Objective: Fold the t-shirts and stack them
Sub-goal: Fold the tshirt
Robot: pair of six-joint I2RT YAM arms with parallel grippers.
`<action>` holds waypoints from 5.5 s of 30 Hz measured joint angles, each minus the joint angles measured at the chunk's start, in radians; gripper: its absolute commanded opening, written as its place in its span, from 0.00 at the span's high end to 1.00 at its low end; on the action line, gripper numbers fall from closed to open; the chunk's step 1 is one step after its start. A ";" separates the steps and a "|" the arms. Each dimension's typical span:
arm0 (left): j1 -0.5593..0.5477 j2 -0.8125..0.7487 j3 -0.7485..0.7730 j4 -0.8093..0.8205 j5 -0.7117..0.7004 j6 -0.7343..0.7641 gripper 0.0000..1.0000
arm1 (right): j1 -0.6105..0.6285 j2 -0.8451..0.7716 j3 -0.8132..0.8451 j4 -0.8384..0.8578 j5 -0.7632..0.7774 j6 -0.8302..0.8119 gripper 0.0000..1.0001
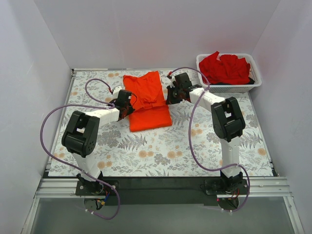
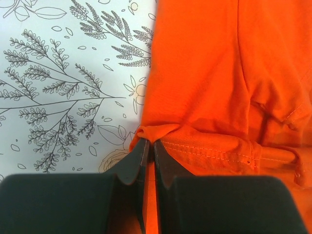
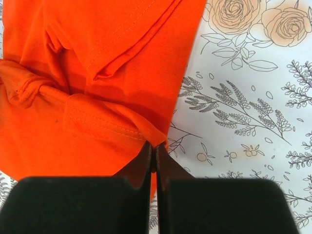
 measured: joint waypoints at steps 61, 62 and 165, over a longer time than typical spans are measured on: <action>-0.186 -0.214 -0.198 -0.158 0.267 -0.087 0.66 | 0.074 0.234 0.372 0.076 0.153 -0.027 0.69; -0.187 -0.229 -0.198 -0.171 0.263 -0.089 0.65 | 0.068 0.199 0.338 0.079 0.149 -0.028 0.69; -0.254 -0.556 -0.313 -0.570 0.179 -0.208 0.20 | 0.179 -0.492 -0.648 -0.142 0.196 0.161 0.46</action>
